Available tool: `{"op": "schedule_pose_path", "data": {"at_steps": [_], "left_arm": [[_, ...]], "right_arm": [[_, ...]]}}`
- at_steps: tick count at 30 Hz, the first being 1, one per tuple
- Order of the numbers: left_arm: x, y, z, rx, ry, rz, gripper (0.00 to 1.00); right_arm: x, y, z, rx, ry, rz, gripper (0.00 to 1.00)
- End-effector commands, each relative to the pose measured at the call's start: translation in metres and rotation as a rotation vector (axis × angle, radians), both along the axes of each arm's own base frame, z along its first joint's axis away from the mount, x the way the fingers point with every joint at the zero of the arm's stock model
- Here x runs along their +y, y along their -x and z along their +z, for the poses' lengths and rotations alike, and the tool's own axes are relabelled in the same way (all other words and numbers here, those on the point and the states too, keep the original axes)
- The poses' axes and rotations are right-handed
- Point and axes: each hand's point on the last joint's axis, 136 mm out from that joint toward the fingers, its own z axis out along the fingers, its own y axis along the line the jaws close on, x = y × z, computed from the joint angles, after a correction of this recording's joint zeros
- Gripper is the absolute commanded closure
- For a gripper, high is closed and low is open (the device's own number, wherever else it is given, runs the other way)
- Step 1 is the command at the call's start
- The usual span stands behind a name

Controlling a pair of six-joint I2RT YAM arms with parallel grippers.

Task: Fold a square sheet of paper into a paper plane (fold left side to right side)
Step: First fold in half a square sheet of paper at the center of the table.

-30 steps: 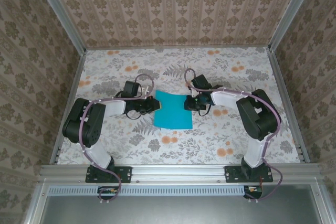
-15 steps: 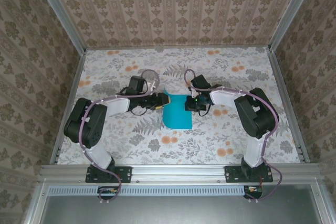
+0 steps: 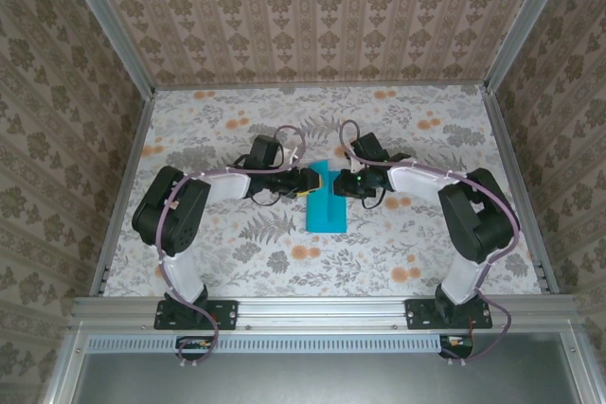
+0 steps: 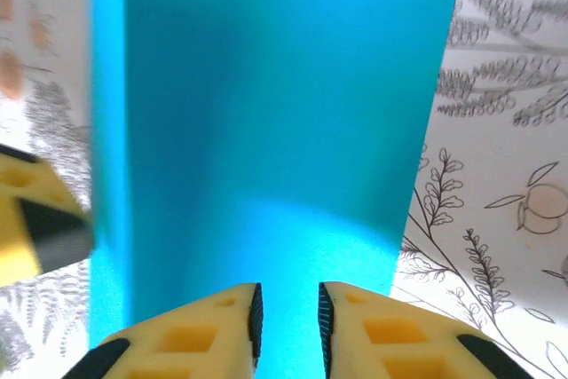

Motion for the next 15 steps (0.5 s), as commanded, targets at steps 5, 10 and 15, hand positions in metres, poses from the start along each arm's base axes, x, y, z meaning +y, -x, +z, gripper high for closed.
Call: {"op": "schedule_pose_path", "data": {"at_steps": [5,10,15], "left_arm": [[-0.004,-0.004,0.002,-0.018,-0.012,-0.011,0.74],[-0.003,-0.004,0.0,-0.017,-0.019,-0.009,0.85],[-0.003,-0.004,0.001,-0.019,-0.023,-0.008,0.88]], "right_arm": [[0.023,0.0,0.034,-0.034,-0.238,-0.008,0.57],[0.038,-0.001,0.031,0.006,-0.336,-0.004,0.53],[0.04,0.001,0.023,0.027,-0.334,-0.005,0.56]]}}
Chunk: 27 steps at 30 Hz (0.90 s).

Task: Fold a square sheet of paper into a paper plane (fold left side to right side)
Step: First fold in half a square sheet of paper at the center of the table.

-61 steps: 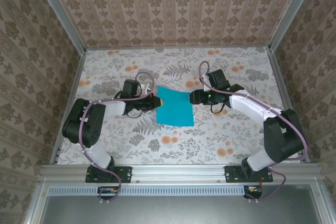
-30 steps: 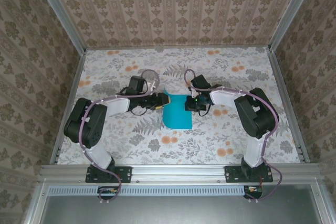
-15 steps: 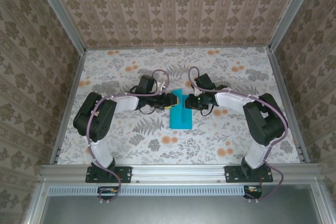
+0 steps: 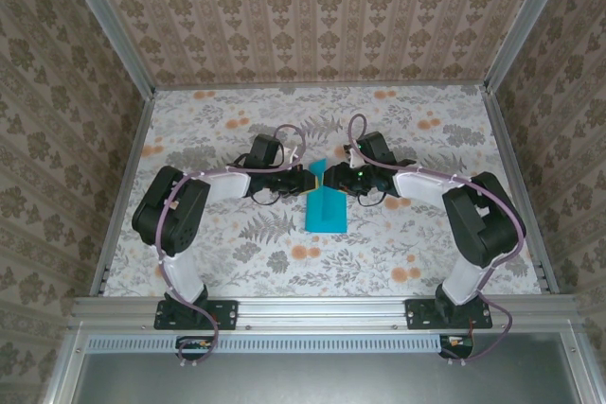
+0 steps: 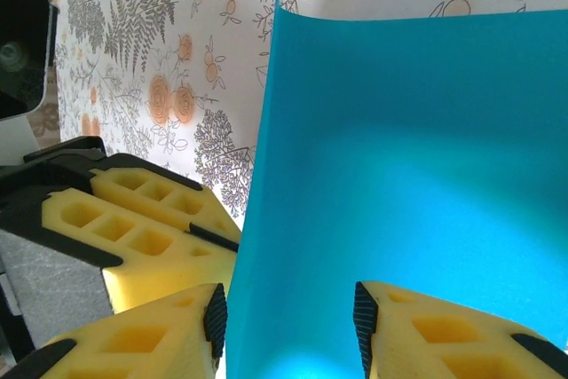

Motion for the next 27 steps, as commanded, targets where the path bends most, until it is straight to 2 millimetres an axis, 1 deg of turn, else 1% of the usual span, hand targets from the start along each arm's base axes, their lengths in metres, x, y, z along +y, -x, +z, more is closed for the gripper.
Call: {"op": "schedule_pose_path", "data": {"at_steps": [1,3,9,11,15,20,23,26,27], "left_arm": [[-0.004,-0.001,0.001,-0.012,-0.008,-0.015,0.88],[-0.004,-0.001,0.0,-0.01,-0.01,-0.014,0.88],[-0.003,-0.002,-0.003,-0.009,-0.021,-0.008,0.88],[-0.003,-0.002,-0.003,-0.009,-0.021,-0.007,0.88],[-0.002,-0.002,-0.003,-0.01,-0.022,-0.006,0.88],[-0.002,-0.002,-0.003,-0.008,-0.024,-0.003,0.88],[-0.002,-0.002,-0.002,-0.011,-0.022,-0.003,0.88],[-0.002,-0.001,-0.003,-0.01,-0.024,-0.003,0.89],[-0.002,-0.002,-0.002,-0.013,-0.023,-0.003,0.89]], "right_arm": [[0.007,0.004,-0.001,0.023,-0.044,0.013,0.56],[0.007,0.003,0.002,0.016,-0.043,0.013,0.56],[-0.008,0.002,0.015,-0.05,0.02,-0.024,0.55],[-0.009,0.004,0.018,-0.057,0.026,-0.02,0.54],[0.0,0.008,0.012,-0.014,-0.006,0.003,0.54],[0.011,0.008,0.004,0.022,-0.043,0.015,0.55],[0.02,0.01,0.0,0.042,-0.05,0.037,0.59],[0.021,0.011,-0.005,0.059,-0.047,0.036,0.66],[0.021,0.011,-0.006,0.062,-0.047,0.034,0.7]]}}
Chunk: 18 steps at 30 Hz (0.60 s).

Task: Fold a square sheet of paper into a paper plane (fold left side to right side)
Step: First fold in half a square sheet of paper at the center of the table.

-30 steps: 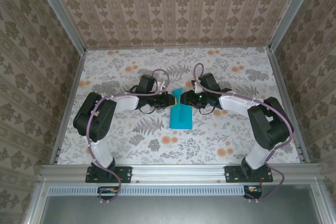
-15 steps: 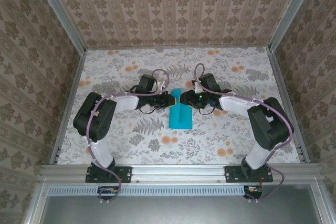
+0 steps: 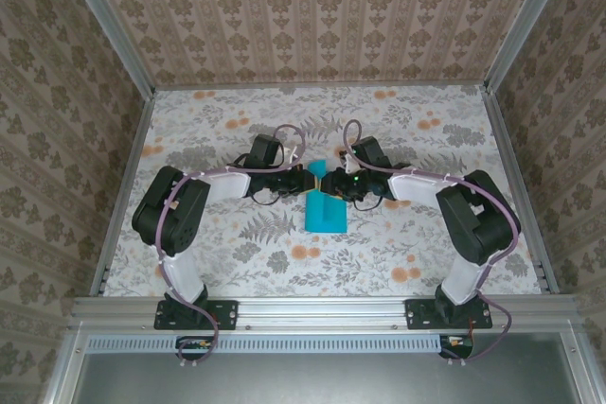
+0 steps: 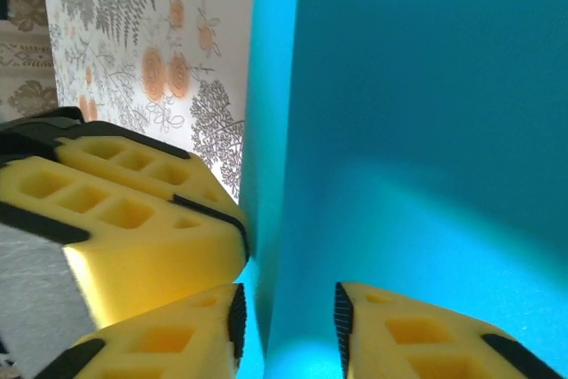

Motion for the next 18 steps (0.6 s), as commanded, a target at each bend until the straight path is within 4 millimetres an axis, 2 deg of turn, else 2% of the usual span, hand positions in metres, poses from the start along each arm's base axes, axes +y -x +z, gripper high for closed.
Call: {"op": "schedule_pose_path", "data": {"at_steps": [1,4,6,11,13,18], "left_arm": [[-0.003,0.001,-0.001,-0.006,-0.012,-0.014,0.89],[-0.002,0.001,0.001,-0.01,-0.014,-0.015,0.89],[-0.001,0.001,0.003,-0.015,-0.02,-0.014,0.84],[0.01,0.003,0.008,-0.042,-0.068,-0.001,0.7],[0.017,0.004,0.009,-0.053,-0.102,0.006,0.6],[0.021,0.009,-0.002,-0.037,-0.162,-0.01,0.49]], "right_arm": [[0.008,-0.003,0.006,0.004,-0.033,0.01,0.75],[0.006,-0.003,0.008,-0.007,-0.02,0.012,0.91],[0.002,-0.003,0.009,-0.02,0.013,0.01,0.97],[-0.019,-0.003,-0.001,-0.021,0.14,-0.004,0.97],[-0.026,-0.003,-0.007,-0.012,0.189,-0.011,0.96],[-0.038,-0.001,-0.018,0.01,0.265,-0.021,0.95]]}}
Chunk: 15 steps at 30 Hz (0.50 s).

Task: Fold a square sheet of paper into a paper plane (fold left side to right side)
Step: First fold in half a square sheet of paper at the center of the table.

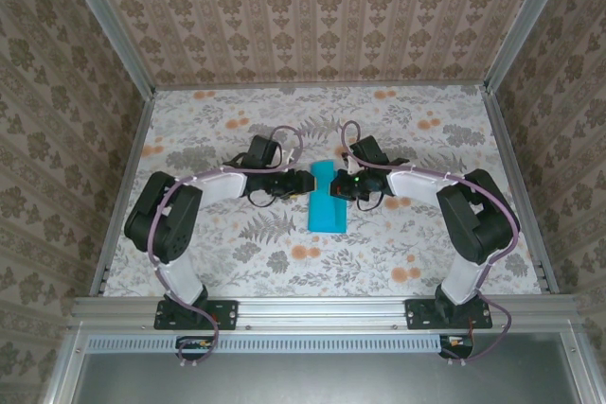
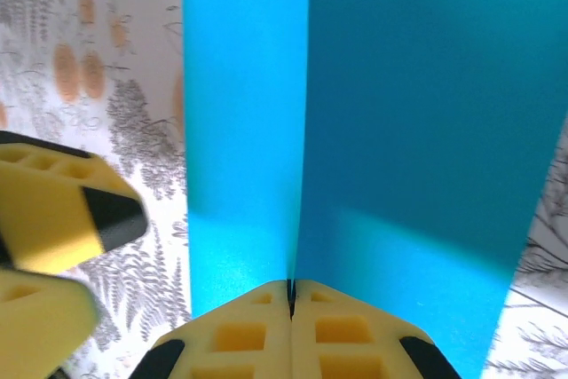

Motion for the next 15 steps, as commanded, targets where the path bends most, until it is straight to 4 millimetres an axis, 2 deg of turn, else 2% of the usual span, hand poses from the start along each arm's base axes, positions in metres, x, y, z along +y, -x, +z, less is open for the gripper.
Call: {"op": "schedule_pose_path", "data": {"at_steps": [1,10,15], "left_arm": [[0.001,0.002,-0.001,-0.01,-0.051,-0.023,0.48],[-0.01,0.001,-0.033,0.053,-0.166,-0.026,0.44],[-0.007,0.002,-0.046,0.075,-0.23,-0.019,0.49]], "right_arm": [[-0.014,0.001,-0.005,0.01,0.091,-0.008,0.95],[-0.018,0.003,-0.011,0.038,0.124,-0.012,0.94],[-0.02,0.004,-0.014,0.044,0.139,-0.008,0.93]]}}
